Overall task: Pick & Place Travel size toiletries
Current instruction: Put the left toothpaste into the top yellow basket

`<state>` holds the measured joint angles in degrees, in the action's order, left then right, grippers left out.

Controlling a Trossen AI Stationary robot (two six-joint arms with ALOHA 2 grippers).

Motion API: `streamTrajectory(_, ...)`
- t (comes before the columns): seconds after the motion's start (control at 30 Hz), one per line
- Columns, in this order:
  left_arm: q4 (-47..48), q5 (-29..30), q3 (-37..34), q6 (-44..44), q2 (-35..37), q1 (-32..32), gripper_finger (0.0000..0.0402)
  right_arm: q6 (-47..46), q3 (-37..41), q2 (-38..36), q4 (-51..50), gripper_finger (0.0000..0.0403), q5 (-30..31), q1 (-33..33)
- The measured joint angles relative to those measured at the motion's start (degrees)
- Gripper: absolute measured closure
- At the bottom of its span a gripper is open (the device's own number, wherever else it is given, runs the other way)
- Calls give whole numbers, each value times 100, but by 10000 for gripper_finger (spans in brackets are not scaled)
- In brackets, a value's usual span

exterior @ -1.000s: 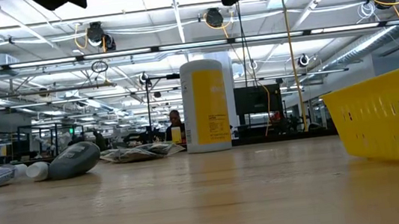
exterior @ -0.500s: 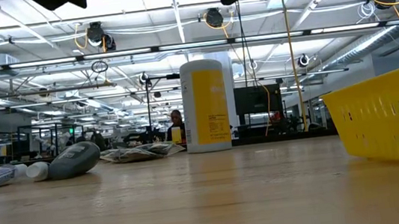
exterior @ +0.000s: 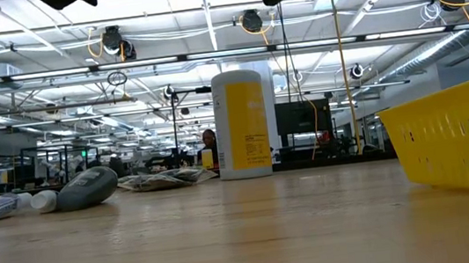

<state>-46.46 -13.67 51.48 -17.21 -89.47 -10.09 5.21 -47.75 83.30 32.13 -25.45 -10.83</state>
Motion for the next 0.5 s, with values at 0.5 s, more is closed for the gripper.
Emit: streamTrajectory(0.5, 1122, 945, 2, 753, 402, -15, 172, -833, 2, -1195, -3287, 403, 1593, -622)
